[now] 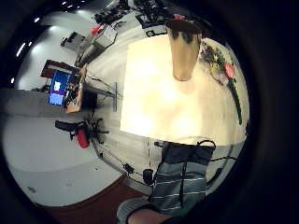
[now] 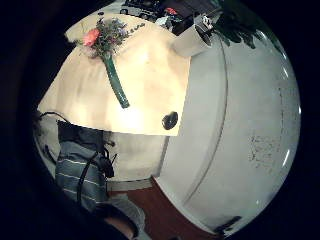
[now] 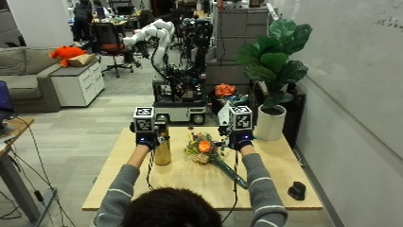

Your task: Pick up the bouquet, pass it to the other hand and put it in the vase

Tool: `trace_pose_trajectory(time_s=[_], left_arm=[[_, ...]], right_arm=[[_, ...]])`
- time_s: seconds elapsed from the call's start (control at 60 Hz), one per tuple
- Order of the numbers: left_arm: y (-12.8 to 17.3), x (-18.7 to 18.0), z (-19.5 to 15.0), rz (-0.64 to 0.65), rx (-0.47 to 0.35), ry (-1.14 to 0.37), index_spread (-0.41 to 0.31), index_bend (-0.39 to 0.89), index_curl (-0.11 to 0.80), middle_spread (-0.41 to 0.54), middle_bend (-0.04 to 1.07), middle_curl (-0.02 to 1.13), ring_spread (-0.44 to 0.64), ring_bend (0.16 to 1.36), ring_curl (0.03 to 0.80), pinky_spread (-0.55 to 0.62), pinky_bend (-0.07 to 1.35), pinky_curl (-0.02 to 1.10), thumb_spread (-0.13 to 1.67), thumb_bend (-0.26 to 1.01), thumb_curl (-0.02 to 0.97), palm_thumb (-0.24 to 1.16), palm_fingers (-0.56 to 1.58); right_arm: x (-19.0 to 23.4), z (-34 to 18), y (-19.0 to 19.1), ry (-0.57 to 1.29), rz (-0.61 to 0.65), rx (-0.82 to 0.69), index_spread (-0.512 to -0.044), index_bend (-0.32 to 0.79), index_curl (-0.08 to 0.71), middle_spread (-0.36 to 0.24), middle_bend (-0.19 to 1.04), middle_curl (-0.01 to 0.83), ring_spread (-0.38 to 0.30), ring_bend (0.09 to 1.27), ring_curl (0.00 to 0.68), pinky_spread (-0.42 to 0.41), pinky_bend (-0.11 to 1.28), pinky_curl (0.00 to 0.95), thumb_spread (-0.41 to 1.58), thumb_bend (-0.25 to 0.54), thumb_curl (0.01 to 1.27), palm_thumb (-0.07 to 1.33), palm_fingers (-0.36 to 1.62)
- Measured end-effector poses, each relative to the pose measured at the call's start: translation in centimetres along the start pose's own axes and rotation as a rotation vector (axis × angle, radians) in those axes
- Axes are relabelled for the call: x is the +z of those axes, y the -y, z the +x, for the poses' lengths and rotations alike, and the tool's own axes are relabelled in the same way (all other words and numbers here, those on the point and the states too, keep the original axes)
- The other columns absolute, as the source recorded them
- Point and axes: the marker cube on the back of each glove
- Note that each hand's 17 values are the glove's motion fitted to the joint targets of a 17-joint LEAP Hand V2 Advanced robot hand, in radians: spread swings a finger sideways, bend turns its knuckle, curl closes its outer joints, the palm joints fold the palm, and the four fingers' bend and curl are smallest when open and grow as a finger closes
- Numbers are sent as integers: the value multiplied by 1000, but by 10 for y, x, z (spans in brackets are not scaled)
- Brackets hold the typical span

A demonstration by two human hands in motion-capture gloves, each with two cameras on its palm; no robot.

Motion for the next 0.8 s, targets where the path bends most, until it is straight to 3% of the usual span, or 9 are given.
trace_pose_trajectory(time_s=[0.05,0.1,0.183,0.233,0.45,0.6,0.65,0.734,0.8], left_arm=[[-11,-6,1,-2,-1,-5,-11,102,34,169,187,55,235,410,84,280,312,79,482,-10,52,20,113],[-20,-11,2,-3,3,-7,-13,113,54,209,194,85,297,448,114,348,332,111,606,-14,77,20,86],[-37,-23,6,5,4,-6,-13,124,83,249,209,126,364,485,143,417,350,147,739,-20,114,14,57],[-31,-19,5,-1,6,-6,-13,130,99,264,214,146,390,501,155,442,357,165,789,-23,133,10,43],[-5,-6,0,11,2,-6,-13,139,157,291,230,216,440,540,190,489,374,219,883,-28,197,-6,3],[-20,-6,-2,-19,18,-45,-13,138,184,295,242,250,450,550,204,498,374,244,901,-31,224,-10,-11],[-32,-11,0,-22,31,-74,-13,138,191,296,242,259,451,553,208,499,374,251,906,-32,231,-11,-14],[-7,9,-5,-7,17,-83,-10,137,202,290,239,270,452,554,213,493,380,263,915,-30,244,-8,-12],[-8,11,-4,-17,23,-84,-8,136,209,288,242,280,453,555,217,492,379,270,918,-27,253,-1,-13]], right_arm=[[1,2,1,5,-2,0,-264,66,8,-66,158,40,8,304,66,120,499,138,515,106,73,223,48],[-2,1,-3,15,10,-1,-321,86,21,-80,174,64,10,336,94,146,540,177,651,89,92,233,15],[-4,2,-6,25,18,-19,-377,105,39,-96,189,102,12,370,124,172,575,216,796,60,123,247,-20],[-8,2,-9,22,18,-23,-396,107,50,-101,196,124,13,383,138,182,585,232,851,41,140,255,-33],[-13,4,-4,34,22,-20,-428,109,82,-100,198,196,15,403,178,197,593,276,958,-20,200,273,-49],[-8,4,6,17,2,21,-433,113,98,-100,190,227,24,413,199,197,595,295,978,-25,226,270,-43],[-3,4,6,17,-36,34,-432,106,100,-93,189,235,26,433,210,196,596,301,983,-27,231,264,-34],[5,6,6,9,-75,72,-433,89,97,-90,181,244,28,475,230,204,633,316,979,-32,238,248,-22],[12,10,-1,-3,-200,181,-434,85,92,-82,186,252,29,504,244,206,649,325,976,-34,243,230,-21]])
